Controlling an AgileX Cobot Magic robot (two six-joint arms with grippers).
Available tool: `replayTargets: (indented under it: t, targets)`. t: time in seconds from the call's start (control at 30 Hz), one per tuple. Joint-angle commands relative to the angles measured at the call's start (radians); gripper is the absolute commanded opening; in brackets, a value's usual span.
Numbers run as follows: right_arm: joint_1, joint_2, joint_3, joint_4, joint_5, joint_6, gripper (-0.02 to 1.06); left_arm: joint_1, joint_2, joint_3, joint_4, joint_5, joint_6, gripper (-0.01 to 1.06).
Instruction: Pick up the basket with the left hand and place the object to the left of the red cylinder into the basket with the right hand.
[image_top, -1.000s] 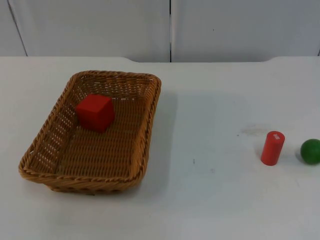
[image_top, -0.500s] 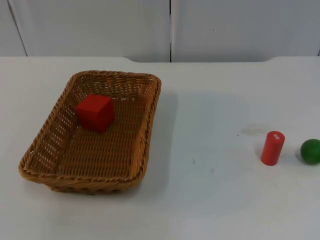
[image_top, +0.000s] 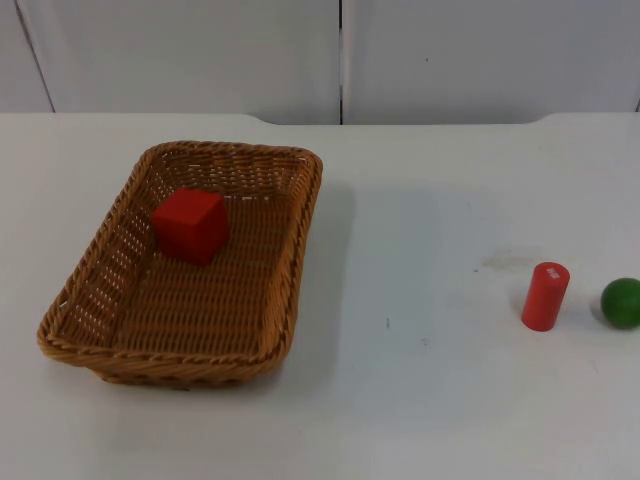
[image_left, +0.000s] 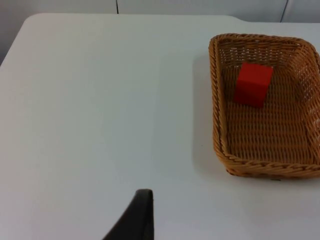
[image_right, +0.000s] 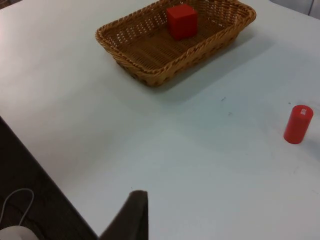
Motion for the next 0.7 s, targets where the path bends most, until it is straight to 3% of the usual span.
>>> replayTargets:
  t: [0.0,0.67]
  targets:
    - [-0.003,-0.003,0.0,0.0,-0.003,0.0,1.05,0.002,-0.005,0.005,0.002,0.001,0.001,1.05]
    - [-0.001,-0.003,0.0,0.008,-0.005,0.008,1.05,0.002,-0.005,0.005,0.002,0.001,0.001,1.05]
